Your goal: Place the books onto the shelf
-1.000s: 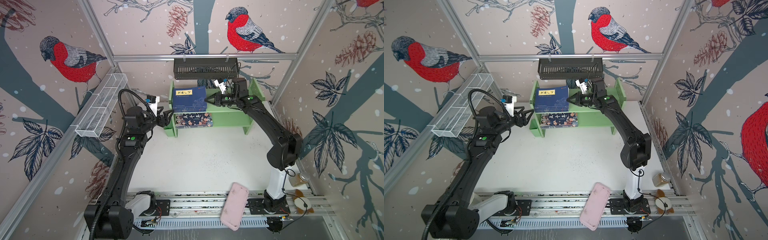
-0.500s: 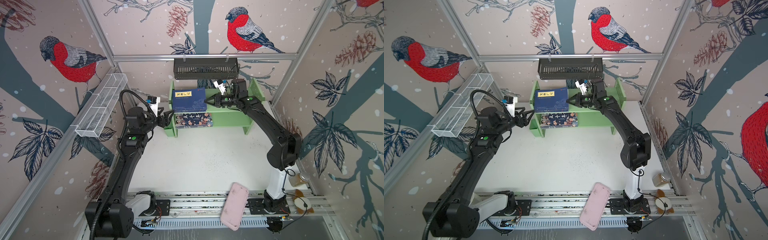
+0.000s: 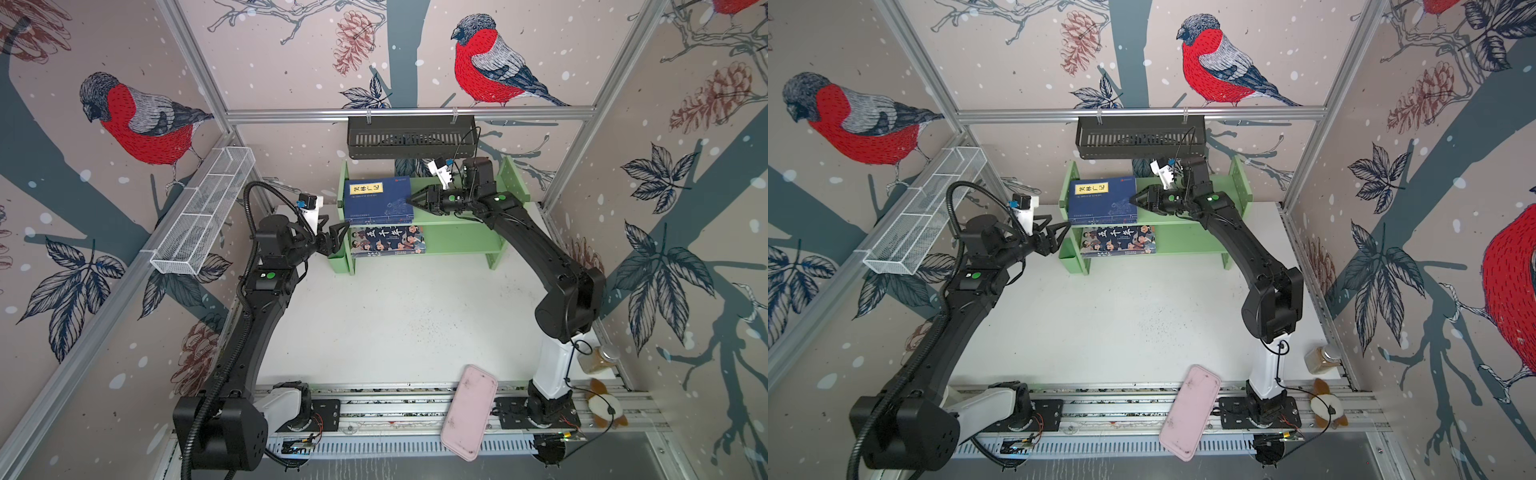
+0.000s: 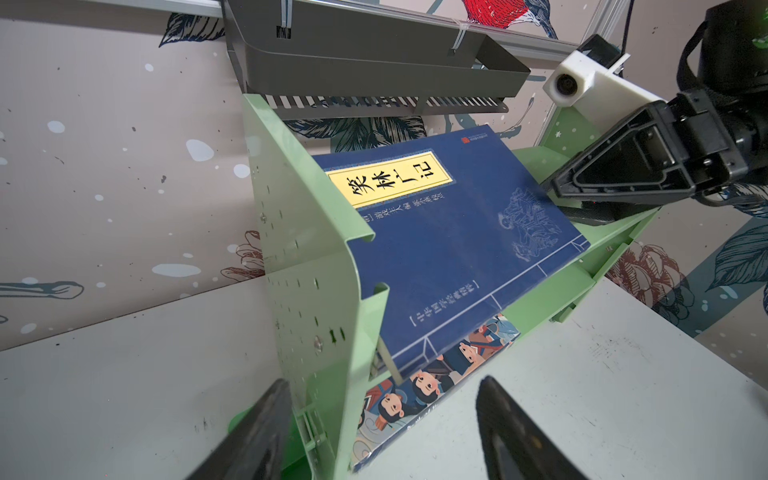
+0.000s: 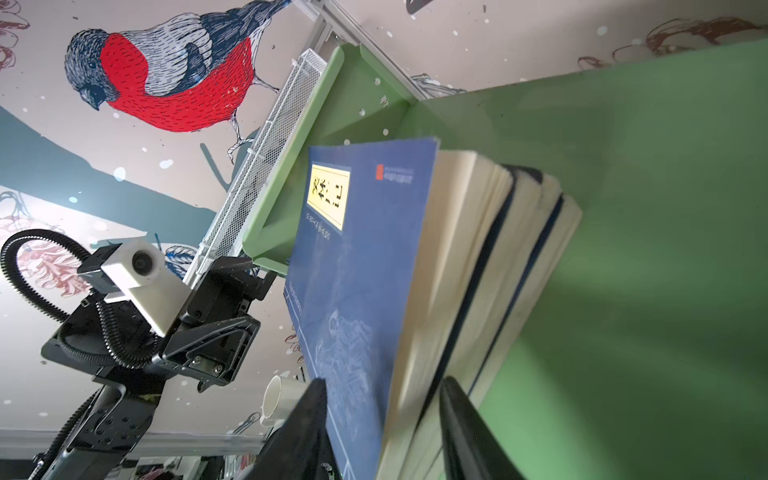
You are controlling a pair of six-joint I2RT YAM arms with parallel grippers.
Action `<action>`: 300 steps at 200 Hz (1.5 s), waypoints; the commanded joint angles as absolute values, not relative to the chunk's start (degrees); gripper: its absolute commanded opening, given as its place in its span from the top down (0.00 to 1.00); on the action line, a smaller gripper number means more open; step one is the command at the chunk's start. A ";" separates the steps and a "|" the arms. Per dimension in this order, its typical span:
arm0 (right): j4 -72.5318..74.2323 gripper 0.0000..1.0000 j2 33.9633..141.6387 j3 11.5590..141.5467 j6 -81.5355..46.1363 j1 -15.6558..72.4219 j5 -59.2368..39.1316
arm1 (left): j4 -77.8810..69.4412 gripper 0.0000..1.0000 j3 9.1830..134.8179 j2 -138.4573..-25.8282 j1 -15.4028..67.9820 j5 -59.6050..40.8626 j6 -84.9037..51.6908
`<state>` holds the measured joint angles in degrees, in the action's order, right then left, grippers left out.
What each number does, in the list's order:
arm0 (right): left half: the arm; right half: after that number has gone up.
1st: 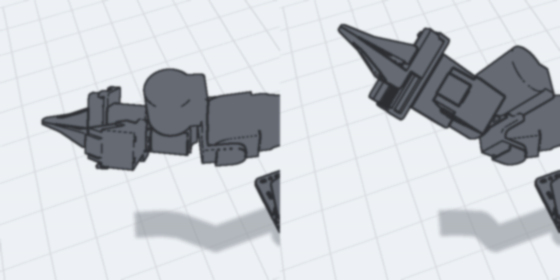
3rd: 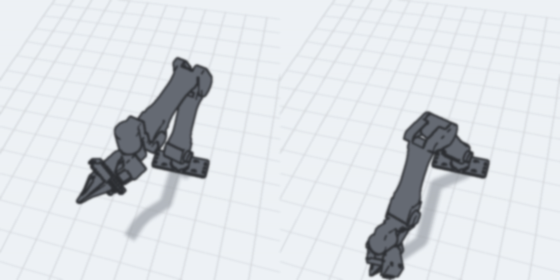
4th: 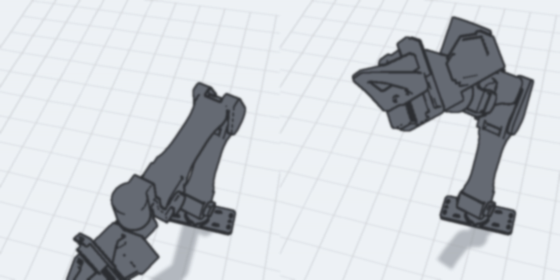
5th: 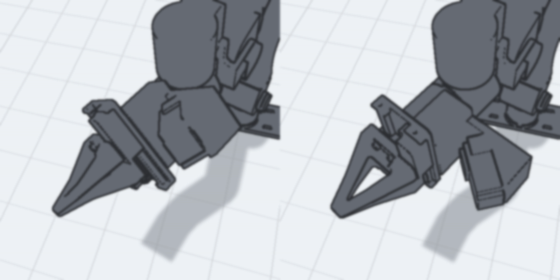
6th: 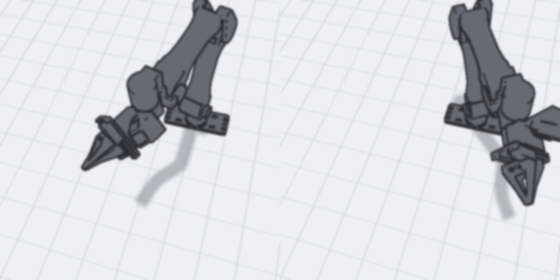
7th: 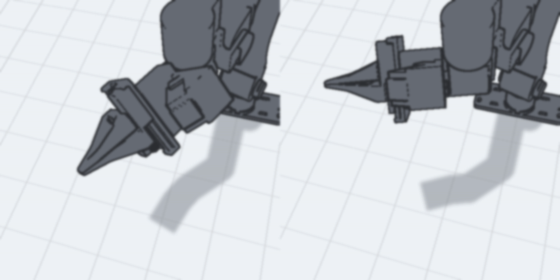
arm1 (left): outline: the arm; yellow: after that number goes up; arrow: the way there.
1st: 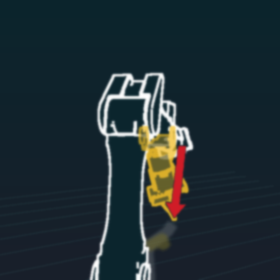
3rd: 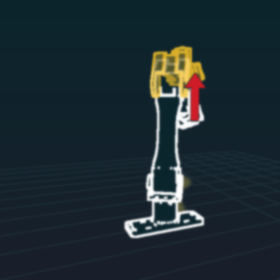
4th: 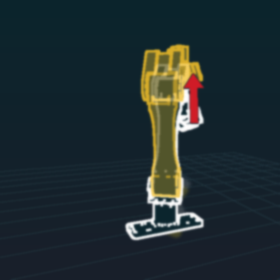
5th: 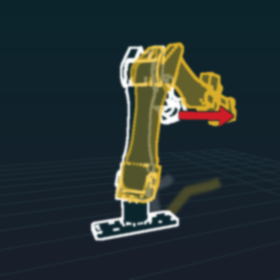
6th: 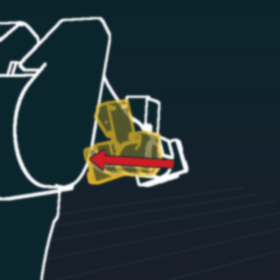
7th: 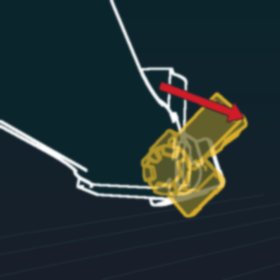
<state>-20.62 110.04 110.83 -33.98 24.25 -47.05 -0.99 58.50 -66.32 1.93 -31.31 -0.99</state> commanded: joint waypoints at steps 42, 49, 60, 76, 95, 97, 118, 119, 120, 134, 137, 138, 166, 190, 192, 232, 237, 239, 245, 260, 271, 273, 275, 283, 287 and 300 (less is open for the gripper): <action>-15.57 0.49 100.74 102.48 -26.72 24.03 -37.57 | -3.73 0.30 57.53 -66.25 1.85 -33.39 4.28; -14.58 0.49 98.86 100.04 -25.62 24.25 -36.12 | -3.69 0.30 57.48 -66.36 1.92 -33.62 4.67; -12.59 0.49 95.78 95.77 -23.52 24.76 -33.73 | -3.90 0.31 57.48 -66.60 1.89 -33.84 5.63; -10.38 0.49 91.22 90.05 -20.16 26.06 -30.14 | -4.21 0.33 57.48 -66.99 1.94 -33.12 6.46; -8.11 0.49 87.17 84.73 -16.46 28.12 -25.29 | -4.72 0.36 57.48 -67.65 1.95 -32.96 7.13; -7.87 0.49 86.83 84.20 -16.16 28.32 -24.89 | -4.85 0.36 57.48 -67.71 1.98 -33.00 7.19; -4.37 0.48 84.19 79.42 -15.32 29.34 -22.82 | -5.91 0.37 57.48 -68.35 2.17 -32.35 7.34; -4.25 0.48 84.11 79.22 -15.31 29.39 -22.79 | -5.94 0.37 57.48 -68.41 2.19 -32.30 7.32; -4.01 0.48 84.02 79.07 -15.34 29.42 -22.78 | -6.00 0.37 57.48 -68.44 2.15 -32.28 7.31; -3.28 0.47 83.86 78.01 -14.94 29.75 -22.48 | -6.53 0.38 57.48 -68.71 2.30 -32.42 6.86; -3.40 0.47 84.03 78.04 -14.82 29.76 -22.40 | -6.65 0.38 57.48 -68.73 2.29 -32.50 6.74; -3.46 0.47 84.07 78.09 -14.75 29.78 -22.41 | -6.66 0.38 57.44 -68.73 2.29 -32.55 6.71; -5.14 0.47 86.05 80.07 -12.99 30.91 -20.97 | -7.56 0.40 57.48 -69.25 2.65 -32.53 6.42; -5.28 0.47 87.56 81.24 -12.28 31.46 -20.94 | -8.09 0.41 57.48 -69.61 2.88 -31.58 6.76; -5.34 0.47 87.59 81.35 -12.19 31.51 -20.92 | -8.15 0.41 57.48 -69.61 2.85 -31.49 6.83; -5.93 0.47 88.50 82.39 -10.80 32.16 -20.15 | -8.57 0.41 56.19 -69.78 3.00 -30.08 8.15; -6.08 0.47 88.65 82.56 -10.49 32.23 -20.00 | -8.68 0.41 56.12 -69.79 3.07 -29.98 8.29; -6.18 0.47 88.72 82.65 -10.42 32.31 -19.96 | -8.76 0.41 56.09 -69.79 3.12 -29.93 8.34; -6.41 0.47 88.83 82.91 -10.12 32.43 -19.78 | -8.83 0.41 56.09 -69.87 3.12 -29.80 8.50; -7.25 0.47 89.36 83.61 -9.21 32.82 -19.26 | -9.17 0.41 55.90 -70.05 3.25 -29.55 8.77; -7.56 0.47 89.54 83.93 -8.50 33.25 -18.76 | -9.31 0.42 55.83 -70.14 3.33 -29.46 8.94; -7.67 0.47 89.51 83.93 -8.39 33.32 -18.60 | -9.36 0.42 55.82 -70.14 3.34 -29.45 8.96; -7.70 0.47 89.55 83.98 -8.32 33.42 -18.49 | -9.42 0.42 55.81 -70.14 3.34 -29.42 9.03; -8.01 0.47 89.69 84.10 -7.84 33.72 -18.02 | -9.50 0.42 55.79 -70.13 3.43 -29.21 9.05; -8.16 0.47 89.69 84.11 -7.50 33.87 -17.85 | -9.49 0.42 55.86 -70.14 3.43 -29.10 9.07; -8.61 0.47 89.90 84.29 -6.74 34.34 -17.18 | -9.44 0.43 55.99 -70.05 3.51 -29.09 9.05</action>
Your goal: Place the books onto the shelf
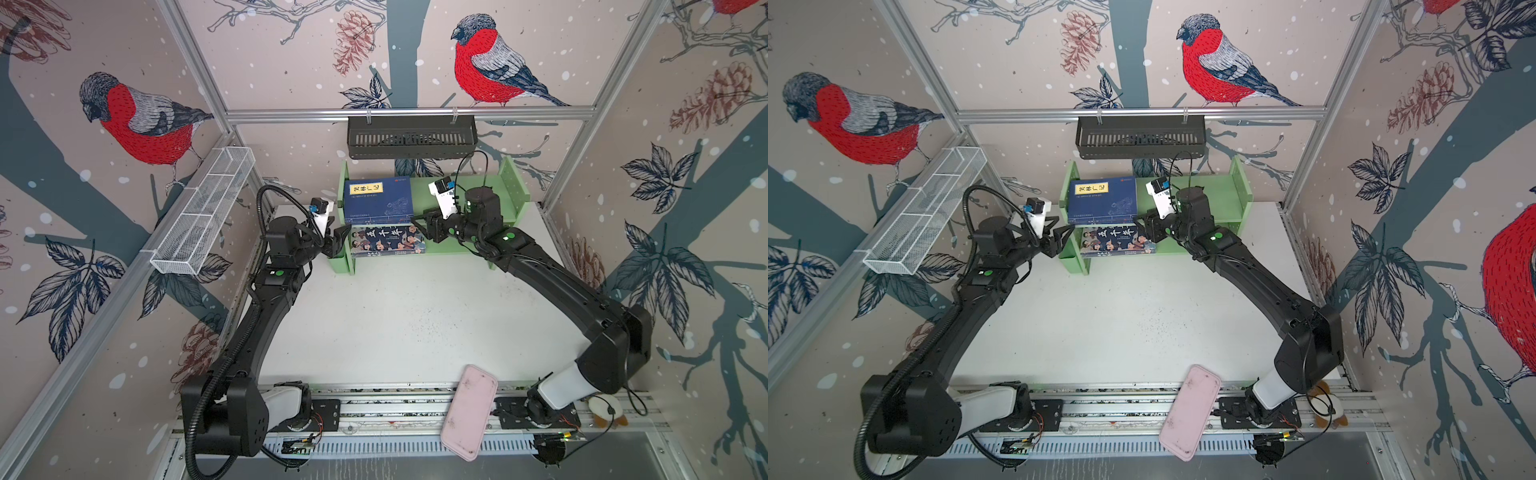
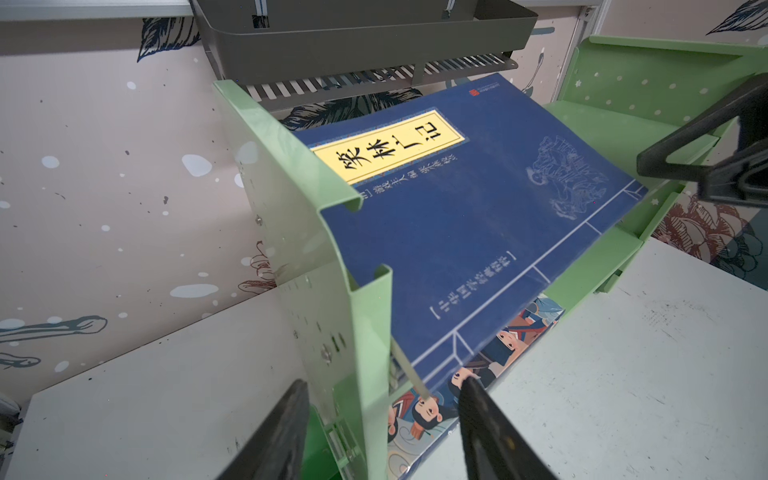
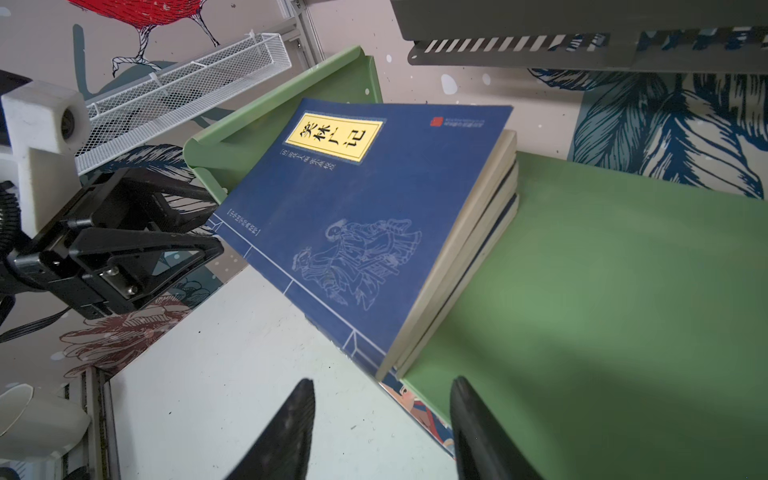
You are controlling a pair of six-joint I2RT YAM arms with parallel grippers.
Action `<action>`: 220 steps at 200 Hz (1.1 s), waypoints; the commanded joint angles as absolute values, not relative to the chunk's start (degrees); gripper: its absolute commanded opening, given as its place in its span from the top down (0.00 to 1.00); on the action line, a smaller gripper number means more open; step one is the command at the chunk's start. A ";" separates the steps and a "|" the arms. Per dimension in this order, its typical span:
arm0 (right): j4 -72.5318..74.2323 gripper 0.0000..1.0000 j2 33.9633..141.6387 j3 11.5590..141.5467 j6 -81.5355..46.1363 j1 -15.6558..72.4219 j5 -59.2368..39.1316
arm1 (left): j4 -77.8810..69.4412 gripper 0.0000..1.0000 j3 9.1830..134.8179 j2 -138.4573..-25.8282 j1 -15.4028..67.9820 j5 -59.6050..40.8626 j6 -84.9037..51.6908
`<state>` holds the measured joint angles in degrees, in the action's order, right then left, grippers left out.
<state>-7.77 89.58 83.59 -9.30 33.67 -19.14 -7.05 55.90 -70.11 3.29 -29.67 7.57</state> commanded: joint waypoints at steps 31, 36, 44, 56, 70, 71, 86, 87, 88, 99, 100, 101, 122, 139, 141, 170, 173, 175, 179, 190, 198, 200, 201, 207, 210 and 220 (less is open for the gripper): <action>-9.56 0.47 90.81 84.85 -5.64 34.89 -15.15 | -9.14 0.44 56.16 -70.04 3.60 -29.44 9.05; -9.75 0.47 91.05 84.98 -5.50 34.84 -15.01 | -9.26 0.45 56.17 -70.05 3.60 -29.44 9.05; -9.76 0.47 91.22 85.08 -5.45 34.93 -14.45 | -9.27 0.46 56.25 -70.05 3.65 -29.44 9.05; -9.67 0.47 91.47 85.16 -5.21 34.97 -13.51 | -9.29 0.47 56.25 -70.00 3.66 -29.27 8.97; -9.67 0.48 91.72 85.34 -5.05 35.02 -13.15 | -9.31 0.49 56.33 -70.05 3.61 -29.27 8.96; -9.67 0.48 91.74 85.39 -5.03 35.00 -13.12 | -9.36 0.49 56.33 -70.05 3.60 -29.27 8.96; -9.76 0.48 91.95 85.78 -4.92 35.05 -12.93 | -9.32 0.50 56.34 -70.05 3.60 -29.04 8.96; -9.76 0.48 91.99 85.78 -4.92 35.06 -12.97 | -9.32 0.50 56.38 -70.05 3.60 -29.07 8.96; -9.76 0.48 92.00 85.78 -4.92 35.06 -12.95 | -9.32 0.50 56.40 -70.05 3.60 -28.99 8.96; -9.80 0.48 92.24 85.95 -4.92 35.00 -12.75 | -9.18 0.50 56.41 -70.05 3.61 -28.85 8.88; -9.82 0.48 92.26 85.95 -4.88 35.04 -12.79 | -9.16 0.50 56.42 -70.05 3.61 -28.88 8.88; -9.83 0.48 92.27 86.00 -4.86 35.01 -12.81 | -9.15 0.50 56.42 -70.05 3.61 -28.94 8.88; -10.02 0.49 92.63 86.39 -4.83 35.02 -12.57 | -9.27 0.50 56.51 -70.05 3.65 -28.92 8.96; -10.19 0.49 92.89 86.74 -4.77 35.04 -12.48 | -9.32 0.51 56.51 -70.13 3.63 -28.75 8.79; -10.19 0.49 92.90 86.86 -4.75 35.04 -12.48 | -9.36 0.51 56.56 -70.14 3.61 -28.74 8.79; -10.11 0.49 92.81 87.01 -4.75 35.03 -12.48 | -9.50 0.52 56.60 -70.05 3.63 -28.40 8.79; -10.11 0.49 92.81 87.01 -4.75 35.02 -12.62 | -9.46 0.52 56.60 -70.05 3.61 -28.40 8.79; -10.13 0.49 92.81 87.06 -4.75 35.06 -12.56 | -9.37 0.53 56.60 -70.05 3.60 -28.39 8.79; -10.11 0.49 92.74 87.10 -4.75 34.99 -12.60 | -9.34 0.53 56.61 -70.00 3.63 -28.39 8.79; -10.18 0.49 92.70 87.18 -4.75 35.06 -12.55 | -9.32 0.53 56.61 -69.96 3.61 -28.48 8.71; -10.33 0.49 92.68 87.26 -4.66 35.06 -12.48 | -9.25 0.53 56.60 -69.96 3.60 -28.55 8.70; -10.36 0.49 92.71 87.27 -4.66 35.07 -12.52 | -9.28 0.54 56.62 -69.96 3.60 -28.56 8.70; -10.37 0.49 92.72 87.27 -4.66 35.07 -12.46 | -9.30 0.54 56.66 -69.96 3.60 -28.56 8.70; -10.37 0.49 92.72 87.36 -4.59 35.07 -12.49 | -9.34 0.54 56.69 -69.96 3.60 -28.62 8.62; -10.45 0.49 92.72 87.36 -4.57 35.04 -12.53 | -9.26 0.54 56.69 -69.96 3.60 -28.58 8.61; -10.46 0.49 92.79 87.45 -4.57 35.02 -12.45 | -9.31 0.54 56.78 -69.96 3.61 -28.61 8.45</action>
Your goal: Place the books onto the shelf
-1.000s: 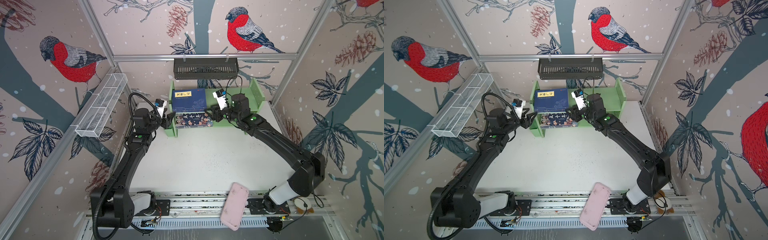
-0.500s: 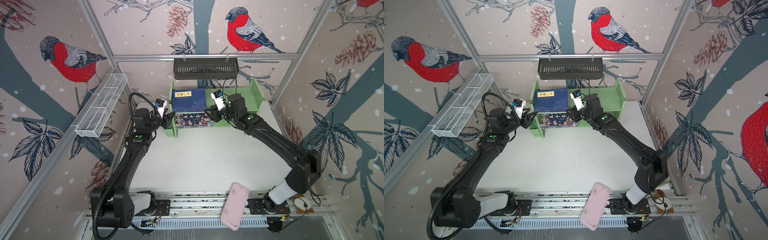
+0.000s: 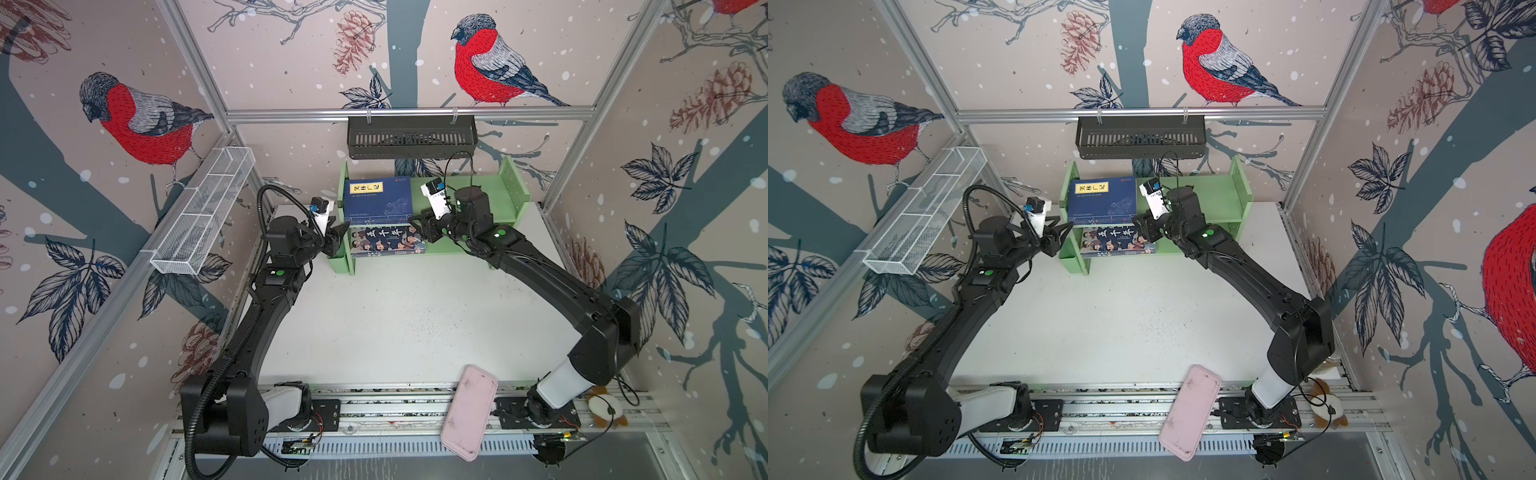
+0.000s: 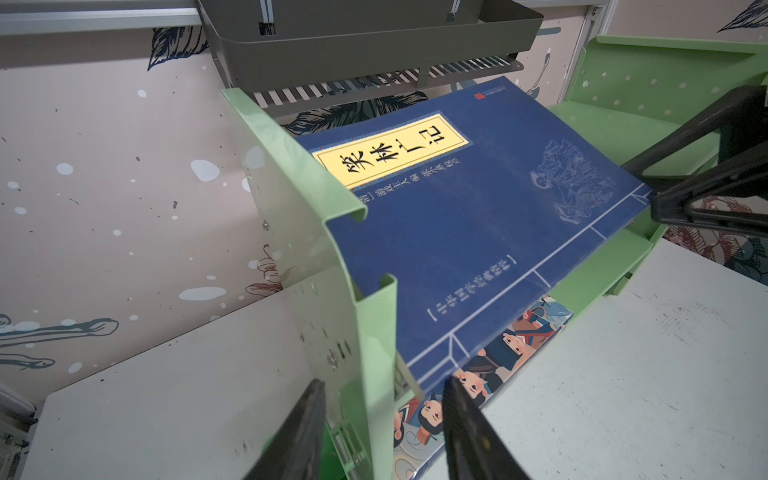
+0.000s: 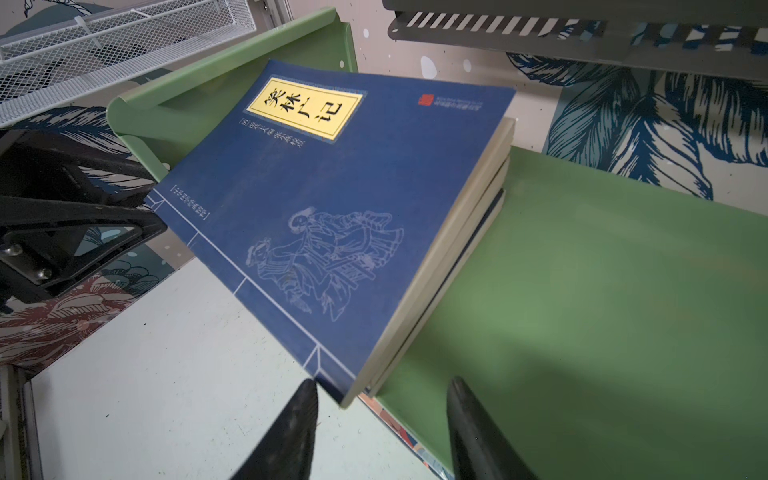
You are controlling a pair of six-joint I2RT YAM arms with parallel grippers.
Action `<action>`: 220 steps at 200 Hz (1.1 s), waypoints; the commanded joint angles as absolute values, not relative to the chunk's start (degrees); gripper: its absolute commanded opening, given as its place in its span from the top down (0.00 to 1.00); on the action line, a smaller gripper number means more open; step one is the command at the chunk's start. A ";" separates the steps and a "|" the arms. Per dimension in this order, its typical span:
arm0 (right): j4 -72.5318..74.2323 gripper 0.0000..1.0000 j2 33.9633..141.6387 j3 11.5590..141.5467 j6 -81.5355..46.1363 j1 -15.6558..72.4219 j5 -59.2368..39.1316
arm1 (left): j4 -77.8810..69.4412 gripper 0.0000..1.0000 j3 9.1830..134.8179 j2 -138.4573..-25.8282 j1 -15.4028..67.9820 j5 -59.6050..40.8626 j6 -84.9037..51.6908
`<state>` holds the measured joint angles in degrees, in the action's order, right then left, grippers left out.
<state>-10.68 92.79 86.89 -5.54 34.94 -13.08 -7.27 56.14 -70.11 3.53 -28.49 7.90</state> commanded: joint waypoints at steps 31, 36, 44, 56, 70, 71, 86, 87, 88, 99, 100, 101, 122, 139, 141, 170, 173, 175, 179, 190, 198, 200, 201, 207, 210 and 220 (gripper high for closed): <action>-10.81 0.49 92.88 87.80 -4.48 35.05 -12.36 | -9.24 0.55 56.87 -70.04 3.60 -28.48 8.44; -10.87 0.49 92.89 87.89 -4.48 35.07 -12.34 | -9.29 0.55 56.87 -70.05 3.60 -28.48 8.36; -10.90 0.49 92.90 87.89 -4.47 35.03 -12.39 | -9.25 0.55 56.87 -70.05 3.60 -28.48 8.27; -10.98 0.49 92.98 88.06 -4.40 35.07 -12.22 | -9.25 0.55 56.87 -70.13 3.60 -28.50 8.17; -11.07 0.49 92.99 88.22 -4.39 35.02 -12.07 | -9.28 0.55 56.87 -70.14 3.60 -28.48 8.09; -11.07 0.49 92.99 88.23 -4.39 35.05 -12.06 | -9.25 0.55 56.87 -70.14 3.65 -28.48 8.09; -11.16 0.49 93.04 88.41 -4.39 35.02 -12.11 | -9.24 0.55 56.86 -70.18 3.60 -28.31 8.09; -11.16 0.49 93.01 88.41 -4.39 35.05 -12.12 | -9.23 0.55 56.86 -70.20 3.60 -28.26 8.09; -11.21 0.49 93.04 88.41 -4.39 35.01 -12.17 | -9.23 0.55 56.86 -70.21 3.60 -28.24 8.09; -11.29 0.49 93.07 88.51 -4.38 35.05 -12.17 | -9.35 0.55 56.87 -70.22 3.60 -28.15 8.00; -11.32 0.49 93.03 88.51 -4.39 35.01 -12.19 | -9.33 0.55 56.87 -70.22 3.60 -28.14 8.00; -11.33 0.49 93.05 88.51 -4.39 35.04 -12.21 | -9.28 0.55 56.87 -70.22 3.60 -28.13 8.00; -11.42 0.49 93.07 88.51 -4.31 35.00 -12.11 | -9.35 0.55 56.87 -70.27 3.60 -28.06 7.87; -11.49 0.49 93.15 88.51 -4.30 35.09 -12.06 | -9.49 0.55 56.87 -70.31 3.60 -28.04 7.50; -11.51 0.49 93.16 88.51 -4.31 35.07 -12.05 | -9.51 0.55 56.87 -70.31 3.60 -28.04 7.48; -11.42 0.49 93.04 88.50 -4.15 35.10 -11.66 | -9.71 0.55 56.86 -70.31 3.60 -28.37 7.08; -11.43 0.49 93.07 88.51 -4.13 35.13 -11.66 | -9.68 0.55 56.86 -70.31 3.63 -28.34 6.97; -11.49 0.49 93.07 88.57 -4.07 35.13 -11.64 | -9.69 0.55 56.87 -70.31 3.61 -28.38 6.95; -11.51 0.49 93.08 88.59 -3.96 35.13 -11.55 | -9.80 0.55 56.82 -70.32 3.60 -28.31 6.94; -11.68 0.49 93.35 88.76 -3.88 35.16 -11.37 | -9.81 0.55 56.87 -70.31 3.60 -28.40 6.86; -11.90 0.50 93.59 89.01 -3.78 35.08 -11.39 | -9.83 0.55 56.84 -70.31 3.60 -28.39 6.77; -11.94 0.50 93.67 89.03 -3.74 35.14 -11.37 | -9.80 0.55 56.86 -70.31 3.60 -28.39 6.77; -11.95 0.50 93.68 89.03 -3.76 35.10 -11.36 | -9.78 0.55 56.86 -70.31 3.60 -28.39 6.77; -11.95 0.50 93.78 89.10 -3.70 35.07 -11.35 | -9.84 0.55 56.87 -70.23 3.60 -28.37 6.77; -11.95 0.50 93.72 89.12 -3.69 35.08 -11.35 | -9.73 0.55 56.87 -70.25 3.64 -28.32 6.77; -11.75 0.50 93.71 89.08 -3.69 35.11 -11.26 | -9.68 0.55 56.87 -70.14 3.60 -28.34 6.68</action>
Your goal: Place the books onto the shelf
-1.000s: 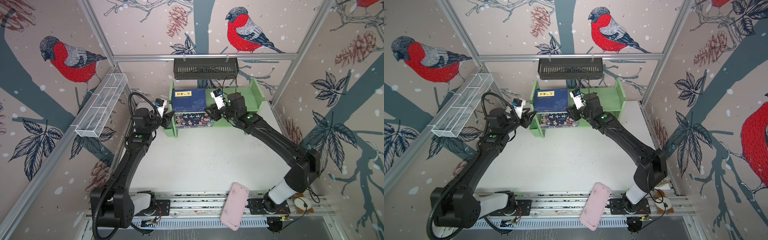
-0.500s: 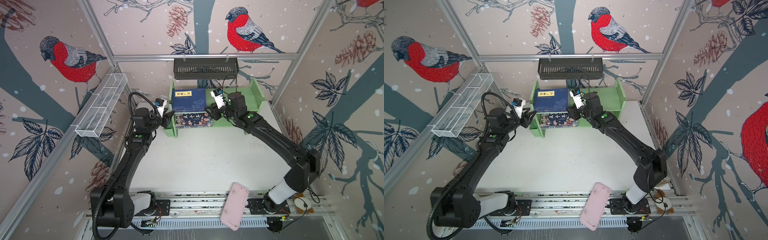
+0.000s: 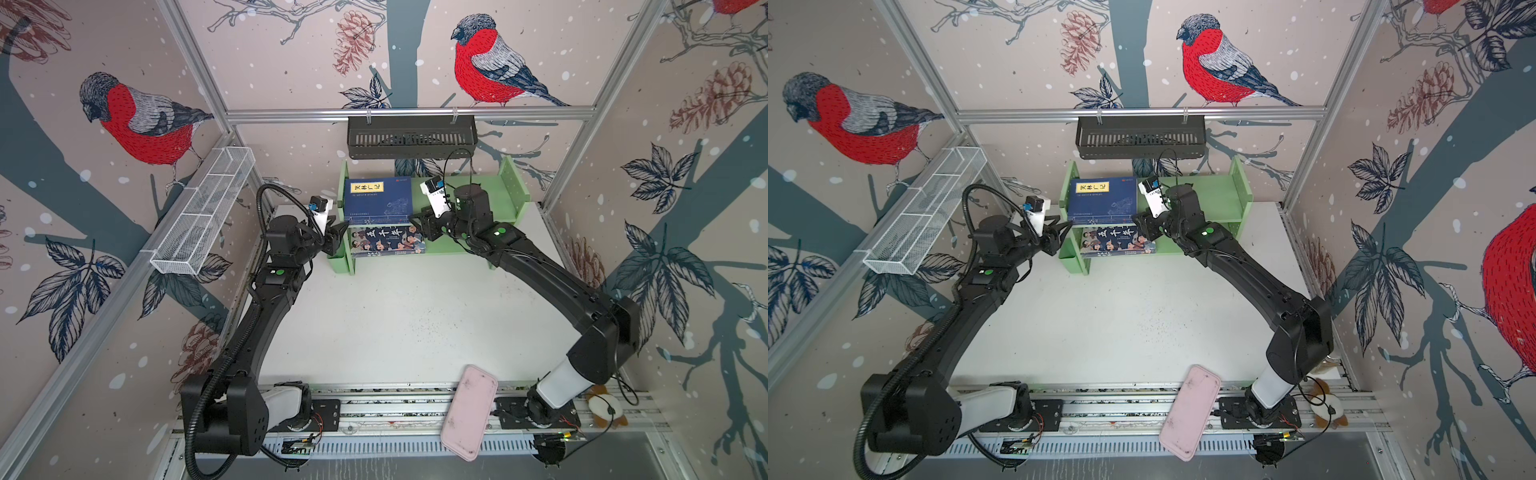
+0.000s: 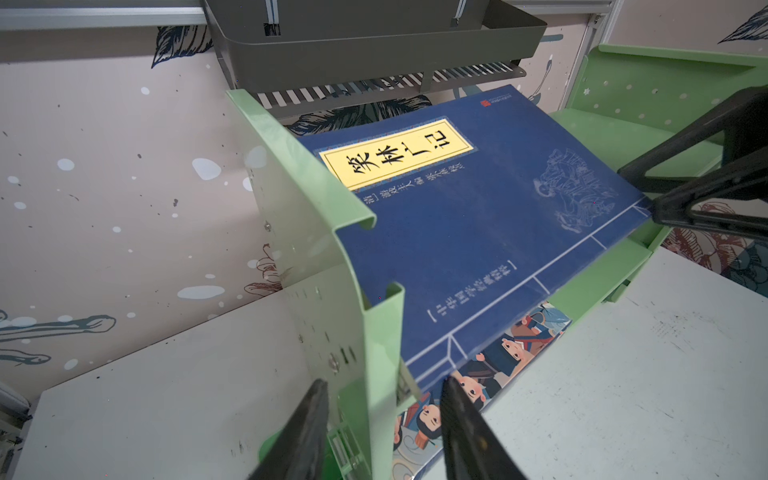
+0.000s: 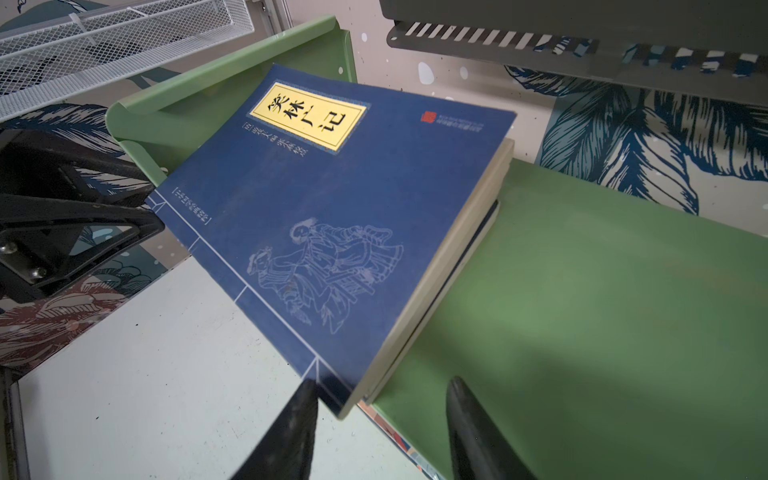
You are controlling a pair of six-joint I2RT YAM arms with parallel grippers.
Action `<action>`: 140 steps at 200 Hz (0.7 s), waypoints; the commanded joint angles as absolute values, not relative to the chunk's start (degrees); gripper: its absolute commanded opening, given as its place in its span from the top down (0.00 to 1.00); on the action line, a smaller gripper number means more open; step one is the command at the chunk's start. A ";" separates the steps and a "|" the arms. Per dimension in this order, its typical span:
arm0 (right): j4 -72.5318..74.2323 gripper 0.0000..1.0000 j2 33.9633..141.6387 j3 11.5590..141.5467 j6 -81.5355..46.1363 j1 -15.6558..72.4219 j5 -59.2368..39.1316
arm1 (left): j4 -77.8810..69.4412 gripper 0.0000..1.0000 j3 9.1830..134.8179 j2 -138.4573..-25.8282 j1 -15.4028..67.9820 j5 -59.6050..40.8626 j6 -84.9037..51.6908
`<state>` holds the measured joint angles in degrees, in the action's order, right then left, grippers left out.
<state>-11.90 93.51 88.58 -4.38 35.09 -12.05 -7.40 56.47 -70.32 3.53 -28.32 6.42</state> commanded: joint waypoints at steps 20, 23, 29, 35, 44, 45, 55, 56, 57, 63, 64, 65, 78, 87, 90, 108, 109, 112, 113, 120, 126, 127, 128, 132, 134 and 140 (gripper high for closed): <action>-11.69 0.50 93.91 89.47 -3.65 35.14 -10.93 | -9.68 0.54 56.87 -70.05 3.60 -28.55 6.51; -11.69 0.50 93.95 89.54 -3.66 35.10 -10.83 | -9.70 0.54 56.87 -70.05 3.60 -28.59 6.50; -11.69 0.50 93.95 89.64 -3.64 35.10 -10.81 | -9.72 0.54 56.84 -69.97 3.60 -28.56 6.50; -11.69 0.50 94.02 89.71 -3.67 35.15 -10.82 | -9.63 0.54 56.86 -69.96 3.60 -28.61 6.50; -11.69 0.50 94.04 89.81 -3.60 35.19 -10.77 | -9.72 0.53 56.87 -69.96 3.61 -28.50 6.59; -11.69 0.50 94.04 89.82 -3.60 35.22 -10.75 | -9.70 0.54 56.87 -69.96 3.61 -28.49 6.59; -11.93 0.50 94.26 90.04 -3.45 35.15 -10.65 | -9.72 0.53 56.87 -69.96 3.63 -28.39 6.59; -11.98 0.50 94.28 90.06 -3.44 35.20 -10.64 | -9.74 0.53 56.87 -69.96 3.61 -28.39 6.59; -12.01 0.50 94.29 90.12 -3.43 35.22 -10.64 | -9.70 0.53 56.87 -69.96 3.61 -28.39 6.59; -12.19 0.50 94.39 90.31 -3.36 35.19 -10.64 | -9.67 0.53 56.91 -69.96 3.60 -28.39 6.68; -12.20 0.50 94.39 90.33 -3.35 35.13 -10.68 | -9.67 0.53 56.89 -70.00 3.60 -28.39 6.68; -12.25 0.50 94.44 90.34 -3.35 35.14 -10.70 | -9.67 0.53 56.88 -70.03 3.60 -28.43 6.68; -12.39 0.50 94.60 90.52 -3.34 35.23 -10.55 | -9.78 0.54 56.86 -70.09 3.60 -28.24 6.68; -12.39 0.50 94.66 90.43 -3.34 35.16 -10.60 | -9.80 0.54 56.87 -70.11 3.60 -28.14 6.68; -12.39 0.50 94.61 90.48 -3.32 35.17 -10.56 | -9.84 0.54 56.82 -70.13 3.60 -28.15 6.68; -12.40 0.50 94.66 90.53 -3.25 35.33 -10.47 | -9.80 0.54 56.85 -70.14 3.61 -28.20 6.68; -12.40 0.50 94.66 90.53 -3.25 35.33 -10.48 | -9.78 0.54 56.86 -70.14 3.61 -28.21 6.68; -12.39 0.50 94.66 90.53 -3.25 35.33 -10.41 | -9.76 0.54 56.86 -70.14 3.60 -28.19 6.68; -12.39 0.50 94.66 90.53 -3.25 35.33 -10.39 | -9.80 0.54 56.86 -70.14 3.60 -28.16 6.68; -12.48 0.50 94.66 90.57 -3.17 35.33 -10.29 | -9.78 0.54 56.87 -70.14 3.60 -28.21 6.68; -12.52 0.50 94.66 90.61 -3.16 35.33 -10.31 | -9.76 0.55 56.82 -70.14 3.60 -28.22 6.68; -12.50 0.50 94.61 90.61 -3.16 35.33 -10.30 | -9.76 0.55 56.84 -70.14 3.65 -28.22 6.68; -12.54 0.50 94.64 90.66 -3.16 35.38 -10.29 | -9.76 0.55 56.85 -70.14 3.63 -28.22 6.68; -12.57 0.50 94.63 90.70 -3.16 35.42 -10.36 | -9.81 0.55 56.86 -70.14 3.63 -28.21 6.68; -12.57 0.50 94.61 90.70 -3.16 35.42 -10.35 | -9.77 0.55 56.87 -70.14 3.61 -28.15 6.68; -12.57 0.50 94.58 90.69 -3.09 35.42 -10.28 | -9.78 0.55 56.84 -70.14 3.60 -28.06 6.68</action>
